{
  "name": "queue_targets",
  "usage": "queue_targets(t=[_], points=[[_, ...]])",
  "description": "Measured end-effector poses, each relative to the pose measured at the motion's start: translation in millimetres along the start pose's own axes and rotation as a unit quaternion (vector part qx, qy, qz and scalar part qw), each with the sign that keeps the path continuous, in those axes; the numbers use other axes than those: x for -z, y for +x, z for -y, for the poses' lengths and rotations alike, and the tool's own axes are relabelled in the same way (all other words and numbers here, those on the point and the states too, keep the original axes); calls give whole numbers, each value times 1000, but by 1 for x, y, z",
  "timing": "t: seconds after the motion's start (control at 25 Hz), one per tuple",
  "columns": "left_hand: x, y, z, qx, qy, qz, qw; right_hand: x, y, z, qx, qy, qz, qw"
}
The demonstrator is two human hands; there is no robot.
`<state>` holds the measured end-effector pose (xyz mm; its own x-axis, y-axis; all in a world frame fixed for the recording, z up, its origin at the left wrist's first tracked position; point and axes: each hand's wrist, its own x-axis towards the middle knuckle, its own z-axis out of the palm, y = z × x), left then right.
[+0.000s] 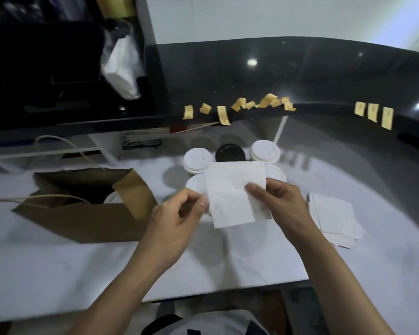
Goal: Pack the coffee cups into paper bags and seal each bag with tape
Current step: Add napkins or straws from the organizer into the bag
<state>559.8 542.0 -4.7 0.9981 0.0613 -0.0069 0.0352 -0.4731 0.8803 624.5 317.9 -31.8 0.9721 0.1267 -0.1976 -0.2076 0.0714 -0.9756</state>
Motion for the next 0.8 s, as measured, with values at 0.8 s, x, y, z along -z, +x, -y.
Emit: queue_targets(t=[0.8], points=[[185, -36, 17, -136, 215, -185, 949, -160, 22, 20, 75, -98, -60, 990]])
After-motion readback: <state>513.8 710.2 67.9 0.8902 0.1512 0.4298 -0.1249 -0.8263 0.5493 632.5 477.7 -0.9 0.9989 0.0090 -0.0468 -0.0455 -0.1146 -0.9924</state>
